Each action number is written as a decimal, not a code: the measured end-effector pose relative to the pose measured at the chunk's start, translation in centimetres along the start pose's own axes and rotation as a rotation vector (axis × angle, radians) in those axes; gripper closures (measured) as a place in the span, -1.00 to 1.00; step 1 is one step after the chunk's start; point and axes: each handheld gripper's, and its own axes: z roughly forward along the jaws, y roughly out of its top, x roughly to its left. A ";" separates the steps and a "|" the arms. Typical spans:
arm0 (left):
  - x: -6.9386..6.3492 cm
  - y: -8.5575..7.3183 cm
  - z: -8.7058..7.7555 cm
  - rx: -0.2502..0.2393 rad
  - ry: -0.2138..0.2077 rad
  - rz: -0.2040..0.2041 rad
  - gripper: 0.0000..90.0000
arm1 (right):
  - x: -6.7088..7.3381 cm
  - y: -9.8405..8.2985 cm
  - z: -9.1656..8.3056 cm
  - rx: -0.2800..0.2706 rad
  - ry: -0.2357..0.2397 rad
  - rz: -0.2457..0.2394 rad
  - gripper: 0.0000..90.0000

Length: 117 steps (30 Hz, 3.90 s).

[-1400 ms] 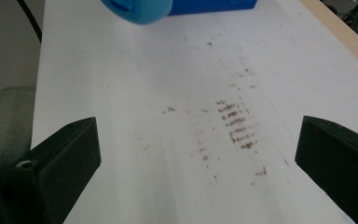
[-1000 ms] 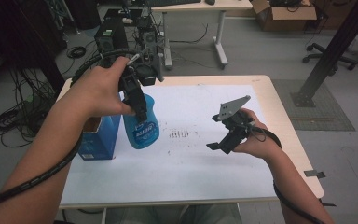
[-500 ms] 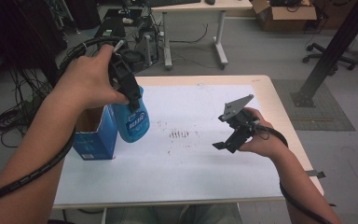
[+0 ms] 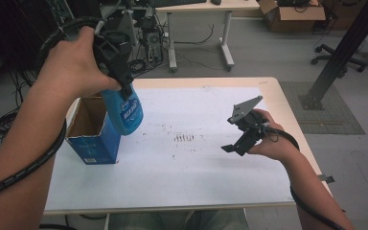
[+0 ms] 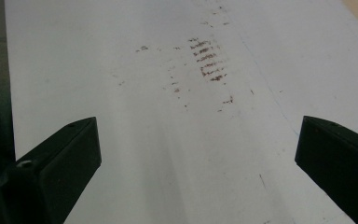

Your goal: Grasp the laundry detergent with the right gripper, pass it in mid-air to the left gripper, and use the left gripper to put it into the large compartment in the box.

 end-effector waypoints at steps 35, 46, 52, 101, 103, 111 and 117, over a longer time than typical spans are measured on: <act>8.6 -2.3 -2.7 -0.019 0.027 -0.286 -0.15 | -2.4 3.6 -2.1 0.343 0.126 -0.052 -0.99; 10.5 -2.7 -1.6 -0.010 0.041 -0.355 -0.15 | -2.4 3.5 -1.7 0.360 0.136 -0.052 -0.99; 11.3 -2.9 -0.4 -0.001 0.041 -0.376 -0.15 | -2.4 3.4 -1.5 0.362 0.139 -0.046 -0.99; 13.2 -3.0 12.1 0.044 0.015 -0.395 -0.15 | -2.3 3.5 -0.8 0.372 0.146 -0.042 -0.99; 13.1 -3.0 12.5 0.046 0.015 -0.393 -0.15 | -2.3 3.4 -0.7 0.371 0.145 -0.040 -0.99; 12.7 -2.9 14.0 0.052 0.021 -0.385 -0.15 | -2.2 3.4 -0.6 0.371 0.147 -0.042 -0.99; 12.7 -3.0 15.0 0.057 0.011 -0.393 -0.15 | -2.1 3.3 -0.6 0.375 0.147 -0.042 -0.99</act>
